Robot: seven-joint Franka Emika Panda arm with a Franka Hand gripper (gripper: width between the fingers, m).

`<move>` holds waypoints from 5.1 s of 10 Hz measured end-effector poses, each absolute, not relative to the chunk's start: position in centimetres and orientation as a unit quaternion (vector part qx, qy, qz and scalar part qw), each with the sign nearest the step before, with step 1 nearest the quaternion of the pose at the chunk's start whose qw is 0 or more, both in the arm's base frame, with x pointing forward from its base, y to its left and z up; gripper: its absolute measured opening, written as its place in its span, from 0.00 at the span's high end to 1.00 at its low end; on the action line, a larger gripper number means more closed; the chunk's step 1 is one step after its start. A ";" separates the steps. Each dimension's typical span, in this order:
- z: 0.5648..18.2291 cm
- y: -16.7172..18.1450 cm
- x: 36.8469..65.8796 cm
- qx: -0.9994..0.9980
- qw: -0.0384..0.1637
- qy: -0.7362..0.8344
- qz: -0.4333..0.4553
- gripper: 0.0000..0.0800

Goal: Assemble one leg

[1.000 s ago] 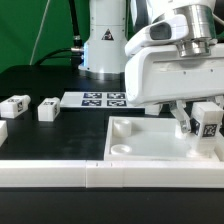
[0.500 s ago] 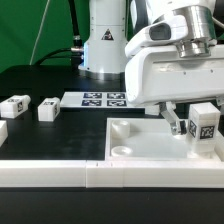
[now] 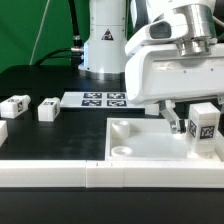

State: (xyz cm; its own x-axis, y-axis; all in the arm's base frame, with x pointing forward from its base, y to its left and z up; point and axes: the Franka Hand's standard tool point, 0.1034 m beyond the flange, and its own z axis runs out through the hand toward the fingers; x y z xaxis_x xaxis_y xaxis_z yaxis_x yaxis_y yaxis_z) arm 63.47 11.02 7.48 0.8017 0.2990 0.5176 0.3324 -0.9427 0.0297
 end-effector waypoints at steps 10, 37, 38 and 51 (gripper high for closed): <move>8.3 11.9 63.2 -0.982 0.054 -0.180 0.005 0.19; 7.6 12.5 62.6 -0.926 0.049 0.372 0.035 0.30; 7.6 12.5 62.6 -0.955 0.051 0.290 0.031 0.21; 8.0 12.1 63.1 -0.977 0.054 -0.208 0.006 0.45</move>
Offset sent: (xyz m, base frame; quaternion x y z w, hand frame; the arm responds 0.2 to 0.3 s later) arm 0.0000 0.0000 0.0000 0.0000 0.0000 0.0000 1.0000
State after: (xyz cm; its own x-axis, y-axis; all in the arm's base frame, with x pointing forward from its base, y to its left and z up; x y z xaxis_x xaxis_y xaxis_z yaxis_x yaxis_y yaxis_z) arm 63.09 12.07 8.01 0.9133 0.4072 0.0098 0.4059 -0.9075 -0.1080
